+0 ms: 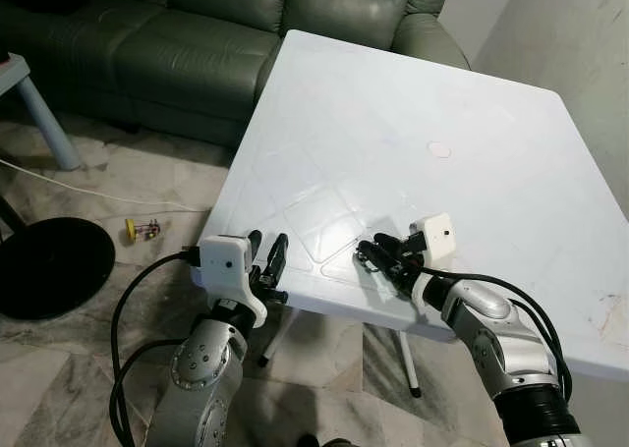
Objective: Hang keys on a hook
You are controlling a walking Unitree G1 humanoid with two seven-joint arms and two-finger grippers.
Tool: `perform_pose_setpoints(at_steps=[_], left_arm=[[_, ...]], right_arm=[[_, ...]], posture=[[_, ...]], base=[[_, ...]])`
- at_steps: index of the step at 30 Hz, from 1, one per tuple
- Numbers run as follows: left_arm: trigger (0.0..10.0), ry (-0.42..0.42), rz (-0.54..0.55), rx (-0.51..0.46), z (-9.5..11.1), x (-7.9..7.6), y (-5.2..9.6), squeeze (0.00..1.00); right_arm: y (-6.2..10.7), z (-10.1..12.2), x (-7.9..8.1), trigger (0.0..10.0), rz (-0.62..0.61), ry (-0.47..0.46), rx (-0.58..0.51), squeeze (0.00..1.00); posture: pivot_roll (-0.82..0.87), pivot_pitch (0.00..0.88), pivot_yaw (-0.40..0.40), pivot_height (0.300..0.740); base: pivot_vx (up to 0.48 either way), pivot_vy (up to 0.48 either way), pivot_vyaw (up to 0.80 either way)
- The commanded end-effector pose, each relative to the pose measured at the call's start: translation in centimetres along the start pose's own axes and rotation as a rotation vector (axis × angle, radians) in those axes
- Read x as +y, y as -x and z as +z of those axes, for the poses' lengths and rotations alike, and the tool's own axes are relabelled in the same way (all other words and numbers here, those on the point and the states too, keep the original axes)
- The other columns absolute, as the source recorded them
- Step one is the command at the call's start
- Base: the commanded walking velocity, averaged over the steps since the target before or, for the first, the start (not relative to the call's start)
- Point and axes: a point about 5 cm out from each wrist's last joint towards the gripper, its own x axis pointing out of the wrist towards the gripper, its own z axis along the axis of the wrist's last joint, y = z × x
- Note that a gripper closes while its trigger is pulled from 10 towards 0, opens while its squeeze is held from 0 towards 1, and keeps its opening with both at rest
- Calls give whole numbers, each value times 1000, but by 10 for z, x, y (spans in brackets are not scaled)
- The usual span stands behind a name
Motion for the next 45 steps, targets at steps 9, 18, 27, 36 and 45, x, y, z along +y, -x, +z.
perform_pose_setpoints(at_steps=[9, 18, 27, 36, 45], left_arm=[[10000, 23, -11, -2, 0, -8, -2, 0], [10000, 20, -8, -3, 1, -7, -3, 0], [10000, 21, 5, -25, 7, -4, -13, 0], [10000, 0, 40, -100, 33, 4, -48, 0], [10000, -56, 64, -172, 58, 32, -70, 0]], right_arm=[[4, 1, -7, 549, -29, 20, 0, 0], [3, 2, -8, 0, -34, 25, -4, 0], [2, 24, -13, 0, -117, -11, -179, 0], [9, 69, -24, 0, -261, -193, -488, 0], [27, 85, -29, 10000, -348, -147, -549, 0]], posture=[[185, 145, -167, 740], [185, 146, -166, 740], [182, 133, -155, 740], [169, 97, -138, 740], [134, 58, -111, 740]], base=[[0, 0, 0], [0, 0, 0], [0, 0, 0], [0, 0, 0], [0, 0, 0]])
